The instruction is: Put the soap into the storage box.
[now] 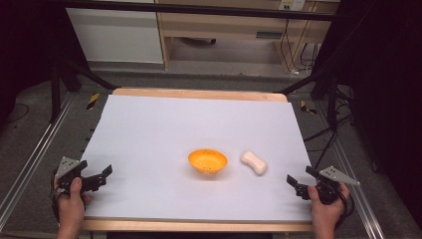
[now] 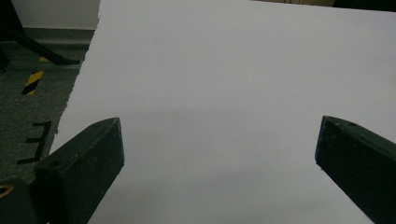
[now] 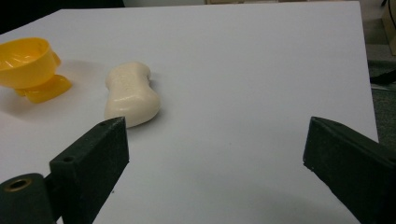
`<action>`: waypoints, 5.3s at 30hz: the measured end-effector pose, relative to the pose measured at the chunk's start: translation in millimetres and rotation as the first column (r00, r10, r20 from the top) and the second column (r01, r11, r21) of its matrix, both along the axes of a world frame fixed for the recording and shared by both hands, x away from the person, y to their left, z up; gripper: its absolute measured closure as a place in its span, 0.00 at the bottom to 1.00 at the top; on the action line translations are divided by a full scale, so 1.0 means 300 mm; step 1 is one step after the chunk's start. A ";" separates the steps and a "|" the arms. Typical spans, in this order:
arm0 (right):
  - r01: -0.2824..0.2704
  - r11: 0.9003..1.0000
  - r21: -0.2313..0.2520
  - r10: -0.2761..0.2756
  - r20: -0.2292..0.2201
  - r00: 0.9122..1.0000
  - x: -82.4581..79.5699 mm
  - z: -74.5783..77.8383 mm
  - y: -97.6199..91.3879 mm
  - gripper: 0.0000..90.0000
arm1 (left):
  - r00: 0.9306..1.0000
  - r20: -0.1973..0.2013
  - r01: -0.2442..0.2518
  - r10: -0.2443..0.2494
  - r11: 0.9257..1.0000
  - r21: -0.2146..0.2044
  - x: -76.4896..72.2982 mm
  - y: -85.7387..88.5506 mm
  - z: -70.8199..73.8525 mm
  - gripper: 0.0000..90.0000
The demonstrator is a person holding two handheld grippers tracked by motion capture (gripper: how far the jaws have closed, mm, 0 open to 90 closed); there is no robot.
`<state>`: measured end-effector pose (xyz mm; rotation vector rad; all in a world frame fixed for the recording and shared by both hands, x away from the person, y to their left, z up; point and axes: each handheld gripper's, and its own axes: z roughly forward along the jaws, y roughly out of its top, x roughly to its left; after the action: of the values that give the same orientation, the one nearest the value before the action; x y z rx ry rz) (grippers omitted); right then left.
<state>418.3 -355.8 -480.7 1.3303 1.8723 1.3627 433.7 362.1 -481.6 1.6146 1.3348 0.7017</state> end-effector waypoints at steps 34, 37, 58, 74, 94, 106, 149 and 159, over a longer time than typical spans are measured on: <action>-0.296 0.889 -0.350 0.187 -0.314 0.931 0.168 0.109 0.165 0.05 | 1.000 -0.006 0.004 -0.004 1.000 0.002 0.003 -0.001 0.000 0.01; -0.317 0.873 -0.370 0.189 -0.342 0.920 0.192 0.120 0.185 0.05 | 1.000 -0.006 0.004 -0.004 1.000 0.001 0.003 -0.001 0.000 0.01; -0.433 0.781 -0.450 0.238 -0.427 0.873 0.303 0.199 0.332 0.01 | 1.000 -0.009 0.005 -0.005 1.000 0.001 0.004 0.000 0.000 0.01; -0.494 0.733 -0.468 0.260 -0.478 0.839 0.354 0.227 0.438 0.01 | 1.000 -0.007 0.003 -0.003 1.000 0.002 0.004 -0.001 0.000 0.01; -0.558 0.691 -0.461 0.259 -0.562 0.785 0.404 0.193 0.525 0.15 | 1.000 -0.012 0.003 -0.003 1.000 0.002 0.005 -0.001 0.000 0.01; -0.500 0.723 -0.477 0.147 -0.601 0.786 0.438 0.156 0.538 0.44 | 1.000 -0.012 0.002 -0.002 1.000 0.000 0.005 -0.001 0.000 0.01; -0.506 0.756 -0.416 0.163 -0.629 0.760 0.440 0.100 0.508 0.56 | 1.000 -0.016 0.004 -0.004 1.000 0.009 0.006 -0.002 0.000 0.01; -0.532 0.732 -0.426 0.179 -0.634 0.753 0.444 0.109 0.520 0.56 | 1.000 -0.016 0.005 -0.005 1.000 -0.003 0.006 0.001 0.000 0.01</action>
<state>551.4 -199.8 -447.9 1.1004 2.7869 0.4162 435.6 362.3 -481.7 1.6241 1.3422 0.6844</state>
